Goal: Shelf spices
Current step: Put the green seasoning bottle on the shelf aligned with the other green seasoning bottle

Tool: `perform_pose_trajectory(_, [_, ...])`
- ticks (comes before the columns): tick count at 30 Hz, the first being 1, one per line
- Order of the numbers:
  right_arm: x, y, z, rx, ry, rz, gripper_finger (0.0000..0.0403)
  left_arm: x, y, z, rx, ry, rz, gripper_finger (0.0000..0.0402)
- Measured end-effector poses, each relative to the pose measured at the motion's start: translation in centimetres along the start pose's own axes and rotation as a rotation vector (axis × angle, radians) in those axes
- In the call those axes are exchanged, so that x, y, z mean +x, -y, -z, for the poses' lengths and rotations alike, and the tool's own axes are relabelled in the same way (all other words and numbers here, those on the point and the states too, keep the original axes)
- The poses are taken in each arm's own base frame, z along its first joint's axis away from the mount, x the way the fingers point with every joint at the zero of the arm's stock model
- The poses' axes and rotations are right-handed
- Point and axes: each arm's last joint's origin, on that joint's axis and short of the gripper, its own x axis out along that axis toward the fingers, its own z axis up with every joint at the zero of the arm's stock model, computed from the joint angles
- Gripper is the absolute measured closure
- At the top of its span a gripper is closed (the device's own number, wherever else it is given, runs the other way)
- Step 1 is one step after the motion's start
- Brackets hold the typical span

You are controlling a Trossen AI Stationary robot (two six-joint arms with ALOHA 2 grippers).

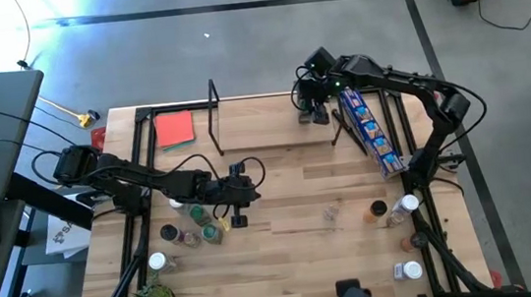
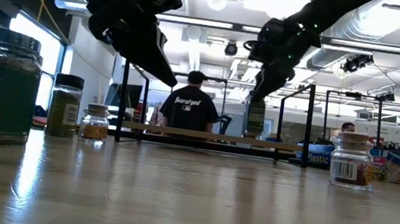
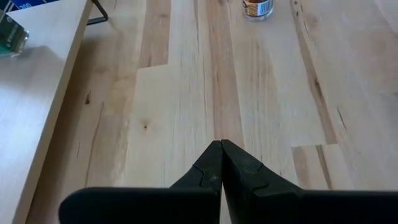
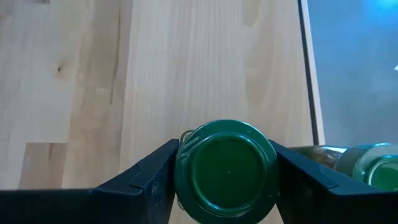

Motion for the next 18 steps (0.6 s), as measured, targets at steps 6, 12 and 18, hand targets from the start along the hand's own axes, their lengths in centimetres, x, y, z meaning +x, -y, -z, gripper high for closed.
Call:
perform_pose_trajectory(6, [0.0, 0.13, 0.04, -0.005, -0.027, 0.041, 0.0198, 0.0, 0.0, 0.01, -0.001, 0.0, 0.0, 0.0402])
perform_pose_trajectory(12, [0.0, 0.14, 0.05, -0.012, -0.03, 0.043, 0.0198, 0.0, 0.0, 0.01, -0.001, -0.001, 0.0, 0.0402])
perform_pose_trajectory(18, [-0.01, 0.22, 0.15, -0.009, -0.06, 0.077, 0.0192, 0.0, 0.0, 0.0, -0.002, -0.001, 0.0, 0.0402])
